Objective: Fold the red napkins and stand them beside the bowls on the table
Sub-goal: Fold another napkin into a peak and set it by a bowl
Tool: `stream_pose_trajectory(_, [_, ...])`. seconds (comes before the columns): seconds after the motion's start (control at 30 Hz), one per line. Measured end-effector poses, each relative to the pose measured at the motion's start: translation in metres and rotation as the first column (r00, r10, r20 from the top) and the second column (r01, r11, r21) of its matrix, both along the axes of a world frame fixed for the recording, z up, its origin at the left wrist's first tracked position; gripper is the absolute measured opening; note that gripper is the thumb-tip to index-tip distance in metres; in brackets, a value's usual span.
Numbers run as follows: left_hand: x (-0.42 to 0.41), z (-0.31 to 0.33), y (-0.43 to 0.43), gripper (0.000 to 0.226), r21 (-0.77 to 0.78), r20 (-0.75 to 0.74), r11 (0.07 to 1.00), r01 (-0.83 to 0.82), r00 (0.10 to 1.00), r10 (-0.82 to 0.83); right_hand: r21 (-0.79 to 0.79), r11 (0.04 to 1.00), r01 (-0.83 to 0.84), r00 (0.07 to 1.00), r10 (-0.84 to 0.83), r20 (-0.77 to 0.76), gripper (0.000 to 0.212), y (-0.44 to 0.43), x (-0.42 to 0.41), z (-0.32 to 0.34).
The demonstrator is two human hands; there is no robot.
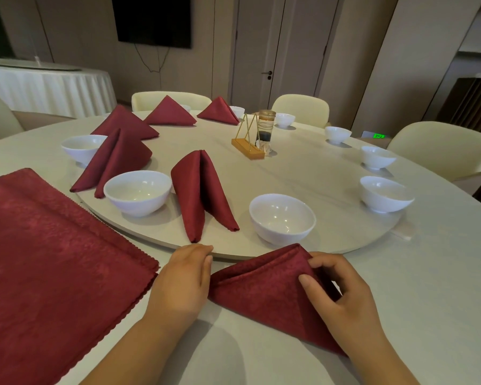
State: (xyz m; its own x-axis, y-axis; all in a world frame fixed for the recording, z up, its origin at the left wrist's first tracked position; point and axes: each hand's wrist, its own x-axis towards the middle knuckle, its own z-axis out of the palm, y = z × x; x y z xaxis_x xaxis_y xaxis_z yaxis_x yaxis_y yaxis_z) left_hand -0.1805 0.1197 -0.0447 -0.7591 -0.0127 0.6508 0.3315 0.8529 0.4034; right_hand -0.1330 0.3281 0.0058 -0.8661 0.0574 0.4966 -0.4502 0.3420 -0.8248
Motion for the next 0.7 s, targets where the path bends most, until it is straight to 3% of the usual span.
stream_pose_trajectory(0.07, [0.0,0.001,-0.002,0.044,0.017,0.051,1.0,-0.016,0.999,0.015,0.004,1.0,-0.004,1.0,0.004,0.005,0.022,0.001,0.0,0.0])
stream_pose_trajectory(0.17, [-0.001,0.006,-0.006,0.043,-0.021,0.009,0.999,-0.028,1.0,0.029,0.009,1.0,0.003,1.0,-0.003,0.01,0.025,0.001,0.0,0.0])
stream_pose_trajectory(0.3, [0.0,0.009,-0.003,0.054,-0.019,-0.083,0.989,0.144,0.986,-0.145,0.0,1.0,0.017,1.0,-0.017,0.009,0.023,-0.002,0.0,0.001])
stream_pose_trajectory(0.47, [0.004,0.005,0.007,0.063,-0.094,-0.051,0.961,0.259,0.963,-0.264,-0.005,1.0,0.012,1.0,-0.012,0.002,0.026,-0.001,0.001,-0.001])
stream_pose_trajectory(0.57, [0.004,0.002,0.005,0.065,-0.116,-0.045,0.968,0.222,0.973,-0.228,-0.002,1.0,0.019,1.0,-0.019,-0.008,0.027,-0.001,0.0,-0.002])
stream_pose_trajectory(0.7, [0.005,0.006,0.008,0.048,-0.231,-0.043,0.973,0.004,0.999,-0.014,-0.002,1.0,0.013,1.0,-0.013,-0.01,0.022,-0.002,0.001,0.0])
